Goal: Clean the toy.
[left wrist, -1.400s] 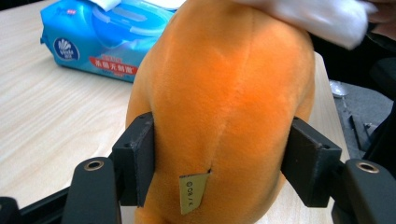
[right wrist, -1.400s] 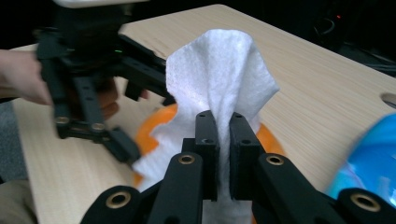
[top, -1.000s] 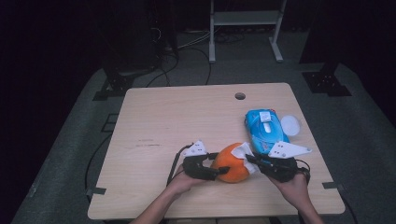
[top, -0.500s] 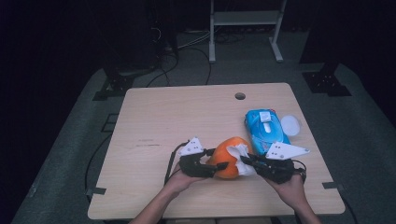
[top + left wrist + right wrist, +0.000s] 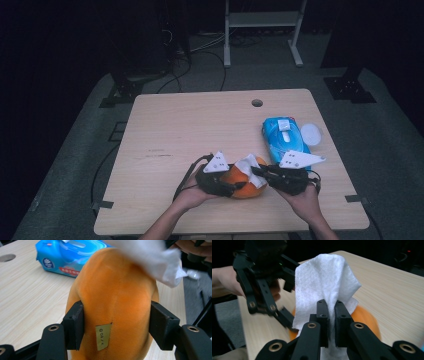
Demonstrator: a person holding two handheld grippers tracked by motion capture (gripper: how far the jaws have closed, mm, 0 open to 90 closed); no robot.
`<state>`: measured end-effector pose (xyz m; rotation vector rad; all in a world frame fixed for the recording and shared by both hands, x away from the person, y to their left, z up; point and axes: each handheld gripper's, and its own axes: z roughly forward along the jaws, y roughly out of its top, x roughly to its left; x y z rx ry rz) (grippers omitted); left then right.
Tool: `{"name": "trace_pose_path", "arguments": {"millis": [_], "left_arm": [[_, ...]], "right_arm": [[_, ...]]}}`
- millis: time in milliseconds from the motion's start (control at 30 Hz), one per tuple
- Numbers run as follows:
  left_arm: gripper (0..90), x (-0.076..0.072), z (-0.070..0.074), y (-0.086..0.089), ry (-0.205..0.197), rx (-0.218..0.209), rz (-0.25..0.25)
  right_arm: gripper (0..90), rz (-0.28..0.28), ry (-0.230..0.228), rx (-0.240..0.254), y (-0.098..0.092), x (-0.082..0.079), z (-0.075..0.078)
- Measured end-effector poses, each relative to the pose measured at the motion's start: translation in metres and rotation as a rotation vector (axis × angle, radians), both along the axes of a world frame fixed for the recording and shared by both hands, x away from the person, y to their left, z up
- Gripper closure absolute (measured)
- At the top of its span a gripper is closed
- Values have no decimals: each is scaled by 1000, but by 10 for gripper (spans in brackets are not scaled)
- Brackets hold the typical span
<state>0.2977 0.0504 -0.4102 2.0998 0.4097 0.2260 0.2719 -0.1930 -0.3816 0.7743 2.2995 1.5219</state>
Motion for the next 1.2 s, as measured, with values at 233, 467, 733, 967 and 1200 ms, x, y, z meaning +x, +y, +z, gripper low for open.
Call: {"name": "trace_pose_path", "arguments": {"millis": [233,467,733,967,1200], "left_arm": [[367,0,3,-1,-20,13,12],[306,1,-3,-3,-13,-12,20],[124,13,-17,3,17,-33,-4],[92,18,-26,4,16,-48,-35],[242,22,-36,4,40,-89,-63]], "right_arm": [[835,-69,27,-49,-10,12,-10],[835,-30,-10,-73,7,2,-3],[835,-100,50,-79,-13,17,-15],[832,-129,111,-50,-32,26,-24],[833,-121,117,-35,-31,24,-21]]}}
